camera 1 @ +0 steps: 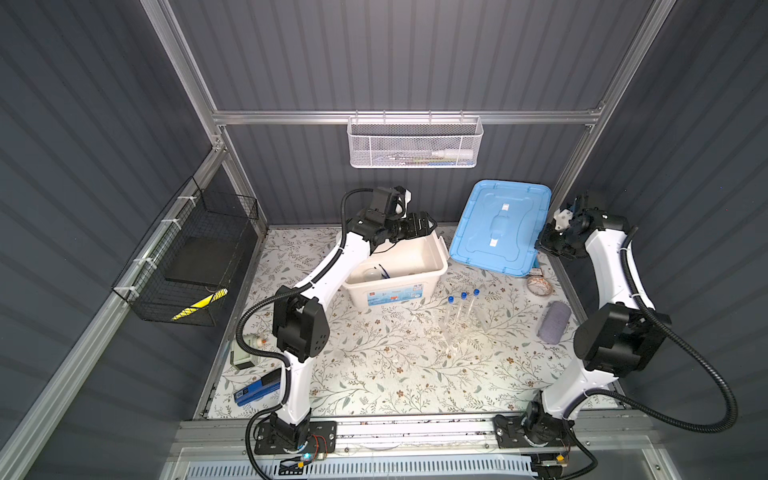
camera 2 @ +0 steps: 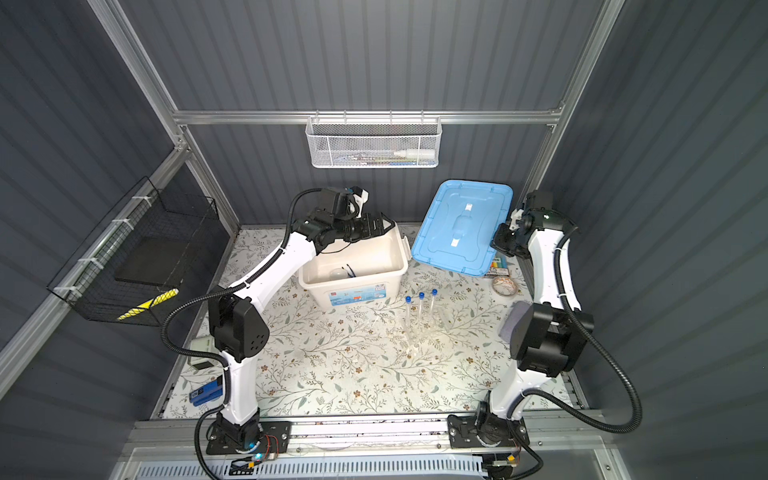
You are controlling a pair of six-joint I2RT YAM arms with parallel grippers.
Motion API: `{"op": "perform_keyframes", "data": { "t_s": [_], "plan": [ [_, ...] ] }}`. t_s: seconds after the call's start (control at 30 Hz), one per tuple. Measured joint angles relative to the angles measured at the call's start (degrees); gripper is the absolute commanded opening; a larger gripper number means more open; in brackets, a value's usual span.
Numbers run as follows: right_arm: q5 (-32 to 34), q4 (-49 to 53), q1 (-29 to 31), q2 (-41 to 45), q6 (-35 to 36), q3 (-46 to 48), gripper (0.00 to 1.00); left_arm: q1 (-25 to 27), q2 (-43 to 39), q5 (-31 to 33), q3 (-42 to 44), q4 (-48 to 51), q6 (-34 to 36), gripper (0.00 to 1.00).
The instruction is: Organize the chemistry lab equipment
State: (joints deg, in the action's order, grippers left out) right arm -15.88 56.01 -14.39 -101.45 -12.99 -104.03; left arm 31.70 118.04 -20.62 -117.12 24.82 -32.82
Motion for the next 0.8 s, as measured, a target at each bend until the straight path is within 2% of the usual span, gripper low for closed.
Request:
{"op": "perform_keyframes", "data": {
  "t_s": [0.53,0.8],
  "plan": [
    [-7.3,-0.4,-0.1,6.3,-2.0,5.4,0.0,1.4,1.1,-5.0,0.6,-7.0,-5.2,0.99],
    [-10.6,-2.9,1.1,7.6,-3.1,8.6,0.0,3.1,1.1,-6.7,4.1,-12.2,-8.4,0.96]
  ]
}}
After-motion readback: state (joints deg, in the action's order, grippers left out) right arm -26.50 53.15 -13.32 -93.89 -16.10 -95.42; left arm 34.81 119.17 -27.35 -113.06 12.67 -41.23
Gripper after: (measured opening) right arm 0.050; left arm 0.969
